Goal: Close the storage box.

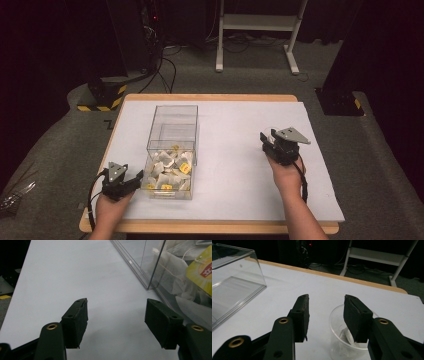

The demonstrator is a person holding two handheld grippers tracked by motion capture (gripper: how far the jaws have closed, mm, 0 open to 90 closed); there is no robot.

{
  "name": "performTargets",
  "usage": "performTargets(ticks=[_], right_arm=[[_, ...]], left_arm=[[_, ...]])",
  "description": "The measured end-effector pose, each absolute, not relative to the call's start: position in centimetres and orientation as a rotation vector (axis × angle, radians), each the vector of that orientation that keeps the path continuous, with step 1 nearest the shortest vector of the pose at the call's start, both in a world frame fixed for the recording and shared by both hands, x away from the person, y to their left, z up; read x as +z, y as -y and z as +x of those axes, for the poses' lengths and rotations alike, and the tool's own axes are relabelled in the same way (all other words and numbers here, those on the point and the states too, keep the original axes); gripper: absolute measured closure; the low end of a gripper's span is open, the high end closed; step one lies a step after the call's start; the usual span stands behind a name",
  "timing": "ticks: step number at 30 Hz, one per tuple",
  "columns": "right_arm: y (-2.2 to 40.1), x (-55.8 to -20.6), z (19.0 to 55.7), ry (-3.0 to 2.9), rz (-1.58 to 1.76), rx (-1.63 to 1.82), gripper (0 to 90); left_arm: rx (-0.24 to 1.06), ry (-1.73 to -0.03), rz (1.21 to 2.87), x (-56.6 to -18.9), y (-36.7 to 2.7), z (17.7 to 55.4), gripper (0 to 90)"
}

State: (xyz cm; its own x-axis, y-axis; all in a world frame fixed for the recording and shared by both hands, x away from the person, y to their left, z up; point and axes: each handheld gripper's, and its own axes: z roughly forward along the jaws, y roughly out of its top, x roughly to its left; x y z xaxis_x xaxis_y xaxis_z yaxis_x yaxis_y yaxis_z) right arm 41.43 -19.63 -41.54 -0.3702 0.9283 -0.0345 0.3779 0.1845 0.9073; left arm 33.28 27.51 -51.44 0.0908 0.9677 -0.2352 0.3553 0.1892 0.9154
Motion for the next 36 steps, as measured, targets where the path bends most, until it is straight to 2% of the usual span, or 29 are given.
performTargets(ticks=[22,36], right_arm=[[16.8,-43.8,38.8,-1.958,1.142,1.187,54.8],[11.9,-45.1,35.1,-2.105,0.988,1.252,53.0]], left_arm=[[0.762,-1.443,1.310,-51.2,-27.8,32.8,36.4],[0.709,-1.416,1.300,-50.5,-27.7,30.2,38.6]])
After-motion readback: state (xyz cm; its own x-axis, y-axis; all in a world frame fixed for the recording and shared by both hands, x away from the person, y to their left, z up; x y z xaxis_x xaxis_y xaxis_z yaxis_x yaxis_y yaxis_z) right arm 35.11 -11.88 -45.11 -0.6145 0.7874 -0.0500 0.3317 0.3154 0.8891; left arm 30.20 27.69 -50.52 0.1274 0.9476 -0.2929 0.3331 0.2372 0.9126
